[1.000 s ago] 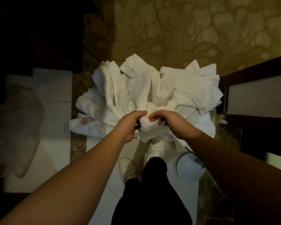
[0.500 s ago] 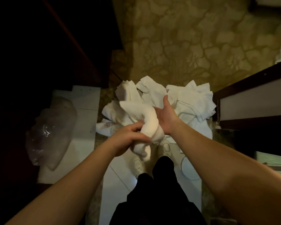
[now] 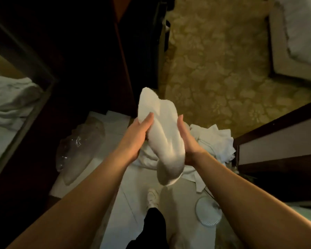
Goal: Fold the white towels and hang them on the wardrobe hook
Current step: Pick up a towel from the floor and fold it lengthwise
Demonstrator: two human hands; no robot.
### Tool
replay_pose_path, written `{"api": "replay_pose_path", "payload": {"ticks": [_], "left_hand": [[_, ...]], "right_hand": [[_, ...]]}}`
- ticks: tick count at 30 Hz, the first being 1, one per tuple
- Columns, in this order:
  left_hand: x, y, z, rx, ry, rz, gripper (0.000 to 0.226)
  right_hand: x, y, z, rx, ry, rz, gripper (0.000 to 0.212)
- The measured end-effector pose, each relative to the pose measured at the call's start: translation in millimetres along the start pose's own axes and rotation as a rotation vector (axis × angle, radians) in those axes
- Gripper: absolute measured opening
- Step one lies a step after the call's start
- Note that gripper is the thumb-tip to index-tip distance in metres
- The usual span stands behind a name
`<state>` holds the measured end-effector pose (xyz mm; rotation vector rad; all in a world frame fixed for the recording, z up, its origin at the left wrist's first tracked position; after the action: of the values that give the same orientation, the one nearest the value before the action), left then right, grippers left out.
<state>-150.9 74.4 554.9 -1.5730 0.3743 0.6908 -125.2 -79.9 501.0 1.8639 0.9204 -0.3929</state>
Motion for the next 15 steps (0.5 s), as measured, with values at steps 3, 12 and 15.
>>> {"api": "replay_pose_path", "payload": {"ticks": [3,12,15], "left_hand": [[-38,-12,2,0.087,-0.099,-0.133,0.027],[-189,-6,-5,-0.184,-0.103,-0.295,0.018],[-240,-6,-2,-0.220,-0.073,-0.330,0.031]], "right_hand": [[-39,3,-14,-0.090,0.065,0.026,0.095],[-178,18,-58,-0.006,0.228,0.183,0.082],[-221,29,-81,-0.024,0.279,0.259,0.084]]}}
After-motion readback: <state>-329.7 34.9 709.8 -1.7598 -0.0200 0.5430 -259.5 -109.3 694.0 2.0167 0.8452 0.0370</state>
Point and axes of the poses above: each hand's wrist, its own x-axis towards the middle knuckle, its own z-axis out of the back of the hand, y = z × x, the point moved 3 cm from there along x, towards the middle knuckle, and after that the axes turned 6 degrees about z, right-handed, at the moved point
